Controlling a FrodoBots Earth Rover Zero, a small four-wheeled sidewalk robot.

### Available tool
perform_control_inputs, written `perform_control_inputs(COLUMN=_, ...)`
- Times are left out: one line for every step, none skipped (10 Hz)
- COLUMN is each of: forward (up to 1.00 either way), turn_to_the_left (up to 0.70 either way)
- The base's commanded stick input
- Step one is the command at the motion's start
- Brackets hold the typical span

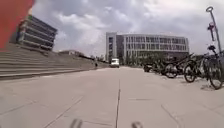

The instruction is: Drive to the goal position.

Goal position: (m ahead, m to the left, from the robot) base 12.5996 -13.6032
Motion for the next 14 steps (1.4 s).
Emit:
perform_control_inputs(forward=0.85, turn_to_the_left=0.0)
perform_control_inputs(forward=0.85, turn_to_the_left=0.0)
perform_control_inputs(forward=0.85, turn_to_the_left=0.0)
perform_control_inputs(forward=0.85, turn_to_the_left=0.0)
perform_control_inputs(forward=0.85, turn_to_the_left=0.0)
perform_control_inputs(forward=0.85, turn_to_the_left=0.0)
perform_control_inputs(forward=0.85, turn_to_the_left=0.0)
perform_control_inputs(forward=0.85, turn_to_the_left=0.0)
perform_control_inputs(forward=0.85, turn_to_the_left=0.0)
perform_control_inputs(forward=0.85, turn_to_the_left=0.0)
perform_control_inputs(forward=0.85, turn_to_the_left=0.0)
perform_control_inputs(forward=0.85, turn_to_the_left=0.0)
perform_control_inputs(forward=0.85, turn_to_the_left=0.0)
perform_control_inputs(forward=0.85, turn_to_the_left=0.0)
